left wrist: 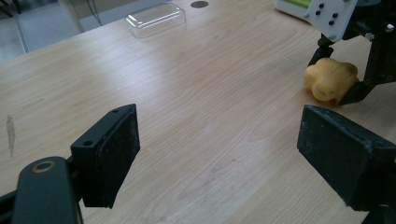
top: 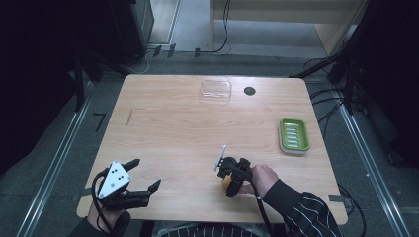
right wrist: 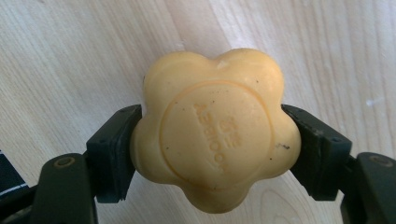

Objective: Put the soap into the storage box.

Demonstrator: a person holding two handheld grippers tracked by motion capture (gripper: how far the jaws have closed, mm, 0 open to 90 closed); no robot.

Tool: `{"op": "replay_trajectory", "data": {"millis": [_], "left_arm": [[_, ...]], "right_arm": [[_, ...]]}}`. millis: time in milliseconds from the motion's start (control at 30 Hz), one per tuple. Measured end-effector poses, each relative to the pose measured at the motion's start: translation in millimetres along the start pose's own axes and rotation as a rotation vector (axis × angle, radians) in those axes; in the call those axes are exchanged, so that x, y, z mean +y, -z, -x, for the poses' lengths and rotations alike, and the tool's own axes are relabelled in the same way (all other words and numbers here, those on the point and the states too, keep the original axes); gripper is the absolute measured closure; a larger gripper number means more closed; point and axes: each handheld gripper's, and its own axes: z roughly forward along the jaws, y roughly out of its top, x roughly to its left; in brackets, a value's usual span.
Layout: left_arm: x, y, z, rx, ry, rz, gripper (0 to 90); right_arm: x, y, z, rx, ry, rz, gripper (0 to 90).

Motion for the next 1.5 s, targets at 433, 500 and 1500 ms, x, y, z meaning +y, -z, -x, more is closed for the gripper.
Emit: {"op": "replay_trajectory", "data": {"millis": [433, 500, 1500], "left_arm": [[0.1, -0.2, 0.4, 0.001, 0.000, 0.000, 13.6], [0.1, 0.1, 0.2, 0.002, -0.002, -0.001, 13.6], [2.5, -7.2, -2.4, -0.012, -0.003, -0.004, 13.6]], "right_arm": [[-14.2, 5.9, 11.8, -0.022, -0.070, 0.024, 26.0], [-17.2, 6.7, 15.5, -0.025, -0.083, 0.026, 26.0], [-65.8, 13.1, 59.3, -0.062, -0.286, 0.033, 25.9]]}}
